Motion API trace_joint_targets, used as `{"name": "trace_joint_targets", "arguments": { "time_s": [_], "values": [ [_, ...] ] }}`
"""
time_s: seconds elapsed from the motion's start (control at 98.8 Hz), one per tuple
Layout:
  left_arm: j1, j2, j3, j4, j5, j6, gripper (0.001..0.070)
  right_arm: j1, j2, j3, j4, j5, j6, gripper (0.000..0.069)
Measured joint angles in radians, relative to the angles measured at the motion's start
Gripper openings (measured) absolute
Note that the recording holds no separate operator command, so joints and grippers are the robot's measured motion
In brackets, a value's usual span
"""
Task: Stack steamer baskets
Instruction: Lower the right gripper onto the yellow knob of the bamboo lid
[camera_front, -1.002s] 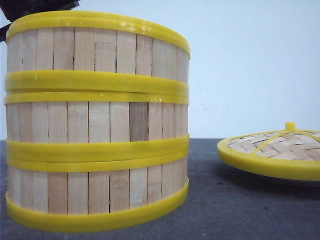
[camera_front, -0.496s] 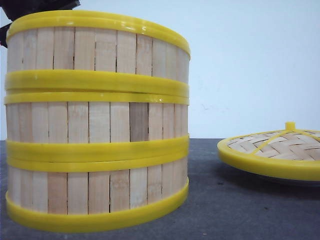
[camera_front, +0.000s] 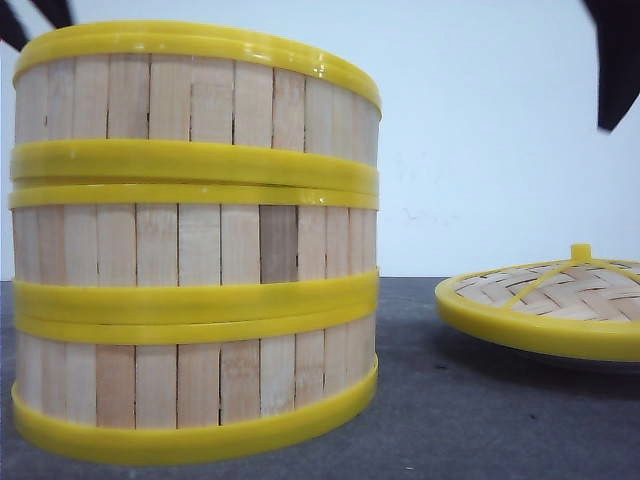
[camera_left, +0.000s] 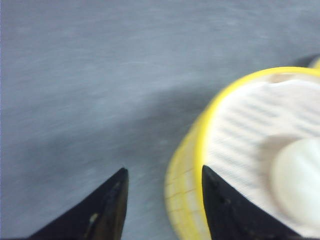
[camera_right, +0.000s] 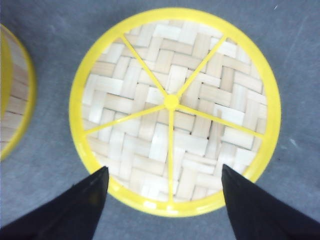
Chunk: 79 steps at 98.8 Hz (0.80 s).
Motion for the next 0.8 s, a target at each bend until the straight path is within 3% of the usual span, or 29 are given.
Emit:
{"name": "trace_joint_targets", "arguments": {
  "time_s": [0.121,0.344,0.8],
  "values": [
    [0.034,-0.049,0.000,-0.043,-0.056,0.002,0.0274,0.000,0.076,0.000,0.043,0.000,-0.009,0.0437],
    [0.077,-0.073,0.000,-0.095,-0.056,0.003,0.0274,-0.006,0.196,0.000,0.124,0.001,-0.024,0.0402],
    [0.084,-0.073,0.000,-0.101,-0.056,0.006,0.0274,-0.034,0.350,0.000,0.212,0.010,-0.046,0.0402]
  ]
}}
